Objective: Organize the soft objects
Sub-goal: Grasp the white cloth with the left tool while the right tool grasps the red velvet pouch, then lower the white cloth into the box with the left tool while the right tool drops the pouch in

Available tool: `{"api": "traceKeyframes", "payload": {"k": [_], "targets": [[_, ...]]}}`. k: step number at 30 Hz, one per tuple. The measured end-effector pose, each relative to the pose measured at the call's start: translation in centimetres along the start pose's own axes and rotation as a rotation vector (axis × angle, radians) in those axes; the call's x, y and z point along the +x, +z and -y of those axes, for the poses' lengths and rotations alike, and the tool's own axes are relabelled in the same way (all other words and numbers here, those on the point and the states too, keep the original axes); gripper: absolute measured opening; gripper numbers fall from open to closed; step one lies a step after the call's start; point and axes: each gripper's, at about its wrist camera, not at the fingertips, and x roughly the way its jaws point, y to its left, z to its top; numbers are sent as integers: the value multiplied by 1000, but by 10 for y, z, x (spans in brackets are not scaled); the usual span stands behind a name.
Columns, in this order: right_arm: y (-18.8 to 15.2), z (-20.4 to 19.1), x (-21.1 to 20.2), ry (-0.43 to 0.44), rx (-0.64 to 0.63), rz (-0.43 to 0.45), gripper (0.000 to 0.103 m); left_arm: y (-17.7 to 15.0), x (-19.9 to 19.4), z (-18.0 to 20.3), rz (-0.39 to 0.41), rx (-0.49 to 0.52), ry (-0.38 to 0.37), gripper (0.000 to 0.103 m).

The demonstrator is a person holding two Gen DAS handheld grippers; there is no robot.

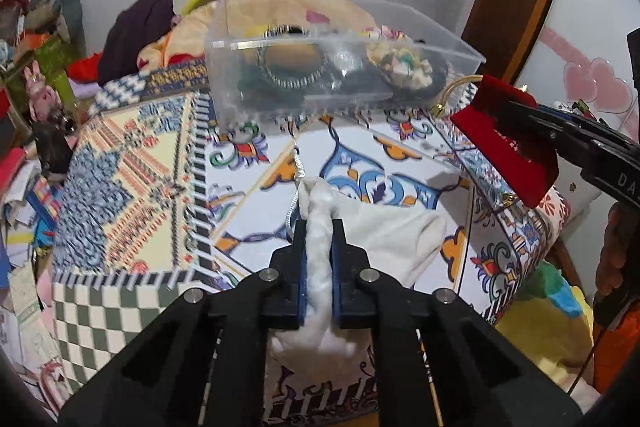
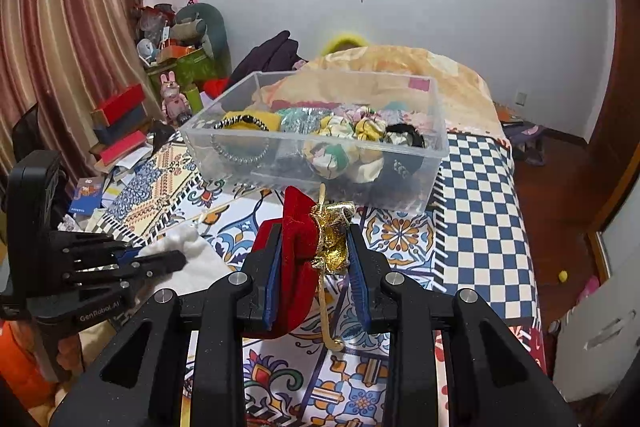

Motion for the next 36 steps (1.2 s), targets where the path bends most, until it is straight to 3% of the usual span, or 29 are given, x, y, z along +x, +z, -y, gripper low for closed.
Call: {"api": "traceKeyframes", "payload": {"k": [13,21,28,36], "targets": [[36,9,-18,-23,-12,124,27,70,-49,-1,231,32,46,8],[63,12,-20,-45,-18,204,27,118,-60,-11,354,-20,76,8],[80,17,-5,-57,-11,231,27,145,-47,-10,376,-37,69,8],[83,19,22,-53,-4,188,27,155,-17,-3,343,-54,49,8]]}}
